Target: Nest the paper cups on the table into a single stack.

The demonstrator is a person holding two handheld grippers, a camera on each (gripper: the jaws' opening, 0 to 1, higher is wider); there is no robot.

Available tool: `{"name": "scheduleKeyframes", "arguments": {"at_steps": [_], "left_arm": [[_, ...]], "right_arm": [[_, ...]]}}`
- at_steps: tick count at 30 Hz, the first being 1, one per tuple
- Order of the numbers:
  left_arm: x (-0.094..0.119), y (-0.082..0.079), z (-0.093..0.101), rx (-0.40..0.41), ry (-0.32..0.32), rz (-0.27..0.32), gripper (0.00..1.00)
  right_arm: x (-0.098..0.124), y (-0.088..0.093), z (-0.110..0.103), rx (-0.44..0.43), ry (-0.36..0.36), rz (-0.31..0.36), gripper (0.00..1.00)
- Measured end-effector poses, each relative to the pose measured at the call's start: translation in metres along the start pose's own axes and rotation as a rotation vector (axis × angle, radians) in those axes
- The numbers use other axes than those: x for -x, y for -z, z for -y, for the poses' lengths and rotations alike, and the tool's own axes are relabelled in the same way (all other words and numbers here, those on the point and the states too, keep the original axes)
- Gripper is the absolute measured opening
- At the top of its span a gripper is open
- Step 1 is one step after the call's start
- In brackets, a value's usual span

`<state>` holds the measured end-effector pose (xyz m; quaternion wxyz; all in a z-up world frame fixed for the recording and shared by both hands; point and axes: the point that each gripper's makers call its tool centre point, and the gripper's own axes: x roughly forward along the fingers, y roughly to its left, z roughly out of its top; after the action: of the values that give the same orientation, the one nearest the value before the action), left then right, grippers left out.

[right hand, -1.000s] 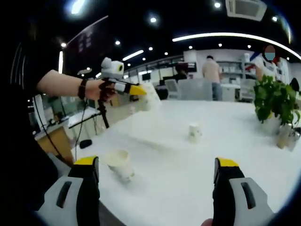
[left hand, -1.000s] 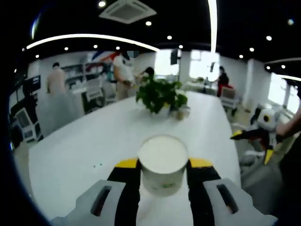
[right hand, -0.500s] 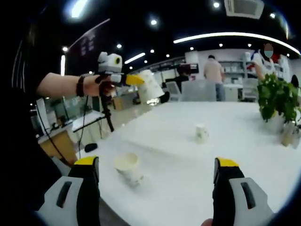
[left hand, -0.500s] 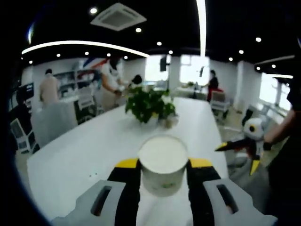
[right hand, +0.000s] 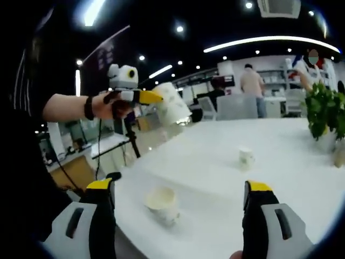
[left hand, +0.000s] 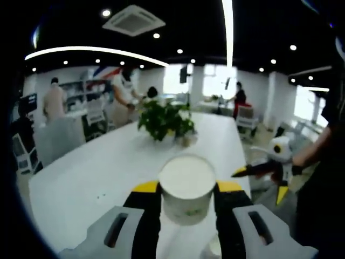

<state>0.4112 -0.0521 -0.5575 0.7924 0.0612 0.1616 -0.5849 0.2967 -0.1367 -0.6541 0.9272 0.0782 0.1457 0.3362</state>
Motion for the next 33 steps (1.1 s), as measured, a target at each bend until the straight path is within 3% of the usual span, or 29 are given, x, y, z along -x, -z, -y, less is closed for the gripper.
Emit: {"name": "scheduleKeyframes", "arguments": {"at_steps": [6,13,19,27,33], "left_arm": [[0.005,0.002,0.013,-0.012,0.029,0.020,0.37],[0.006,0.006,0.029,-0.013,0.064,0.026,0.37],[0.004,0.018,0.042,0.017,0.106,0.004,0.37],[0.003,0.020,0.063,0.002,0.162,-0.007,0.37],[0.001,0.026,0.071,-0.010,0.186,-0.029,0.37]], "right_arm": [[-0.008,-0.006,-0.012,-0.067,-0.075,0.024,0.90],[-0.017,-0.033,-0.036,-0.119,-0.183,0.094,0.85],[-0.028,-0.032,-0.050,-0.113,-0.240,0.077,0.82],[-0.032,-0.035,-0.068,-0.132,-0.305,0.086,0.78],[-0.033,-0.039,-0.072,-0.147,-0.320,0.097,0.75]]}}
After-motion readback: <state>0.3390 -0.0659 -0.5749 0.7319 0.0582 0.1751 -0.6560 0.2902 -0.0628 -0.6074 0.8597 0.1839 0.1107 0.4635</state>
